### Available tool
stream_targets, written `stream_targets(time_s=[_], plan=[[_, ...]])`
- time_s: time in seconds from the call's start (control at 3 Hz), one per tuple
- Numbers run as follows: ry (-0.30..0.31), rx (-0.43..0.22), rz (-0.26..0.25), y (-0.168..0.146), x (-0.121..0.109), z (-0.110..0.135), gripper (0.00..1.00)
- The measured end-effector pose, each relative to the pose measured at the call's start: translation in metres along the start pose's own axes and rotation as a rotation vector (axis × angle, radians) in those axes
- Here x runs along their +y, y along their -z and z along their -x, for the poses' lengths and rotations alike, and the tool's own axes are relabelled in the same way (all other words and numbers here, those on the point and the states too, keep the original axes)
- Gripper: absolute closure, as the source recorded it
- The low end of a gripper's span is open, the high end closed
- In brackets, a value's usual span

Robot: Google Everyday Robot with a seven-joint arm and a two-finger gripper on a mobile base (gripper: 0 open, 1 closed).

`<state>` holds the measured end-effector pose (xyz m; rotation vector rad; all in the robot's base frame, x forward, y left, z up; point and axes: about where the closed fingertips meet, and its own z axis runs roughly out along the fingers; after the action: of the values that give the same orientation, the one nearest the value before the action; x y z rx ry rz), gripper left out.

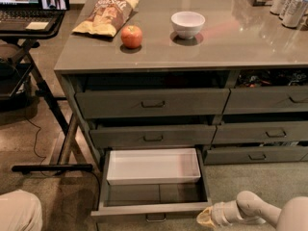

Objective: Close bottom drawer

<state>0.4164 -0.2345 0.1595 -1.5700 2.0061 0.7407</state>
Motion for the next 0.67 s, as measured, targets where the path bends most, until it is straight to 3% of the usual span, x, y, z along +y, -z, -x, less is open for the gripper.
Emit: stream_targets(time_s=[0.33, 0.67], plan=[[0.001, 0.000, 0.000, 0.000, 0.000, 0.000, 0.56], [0.054, -0.007, 0.016, -0.005, -0.013, 0.011, 0.33]])
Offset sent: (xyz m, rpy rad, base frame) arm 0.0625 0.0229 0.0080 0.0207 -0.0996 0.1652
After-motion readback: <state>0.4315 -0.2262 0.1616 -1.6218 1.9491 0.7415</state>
